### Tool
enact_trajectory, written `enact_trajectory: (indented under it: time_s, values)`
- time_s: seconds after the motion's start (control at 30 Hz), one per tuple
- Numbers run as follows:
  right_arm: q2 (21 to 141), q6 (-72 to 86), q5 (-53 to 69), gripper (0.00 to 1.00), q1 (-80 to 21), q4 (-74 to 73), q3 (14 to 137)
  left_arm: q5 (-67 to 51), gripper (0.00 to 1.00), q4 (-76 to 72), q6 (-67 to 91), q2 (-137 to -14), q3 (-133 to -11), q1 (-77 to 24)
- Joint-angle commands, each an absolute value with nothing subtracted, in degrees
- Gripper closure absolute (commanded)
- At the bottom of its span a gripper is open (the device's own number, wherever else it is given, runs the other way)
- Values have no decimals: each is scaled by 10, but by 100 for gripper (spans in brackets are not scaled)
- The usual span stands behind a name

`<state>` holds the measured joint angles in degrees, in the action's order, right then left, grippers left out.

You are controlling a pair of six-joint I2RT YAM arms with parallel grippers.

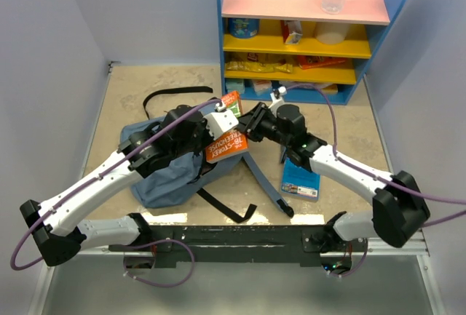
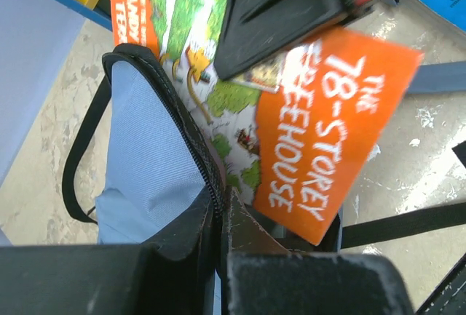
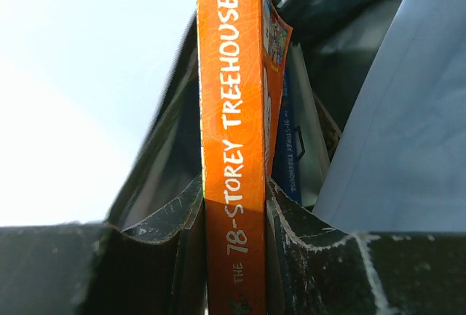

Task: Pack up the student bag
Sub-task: Place the book in the student bag.

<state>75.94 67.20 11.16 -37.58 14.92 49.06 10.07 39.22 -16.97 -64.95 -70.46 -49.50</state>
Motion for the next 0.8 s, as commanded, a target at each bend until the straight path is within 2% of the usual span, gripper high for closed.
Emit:
enact_trajectory:
  time_s: [0.0, 0.27, 0.43, 0.77]
  values:
    - [814, 706, 122, 100, -401, 258, 547, 63, 100, 375, -167, -639, -748, -496]
    - [903, 703, 70, 100, -443, 322, 546, 24, 100, 381, -168, -637, -751, -496]
    - [972, 695, 70, 100, -455, 362, 612, -25, 100, 400, -173, -637, -761, -496]
    - [1096, 743, 95, 100, -531, 436, 722, -2, 100, 388, -168, -641, -755, -495]
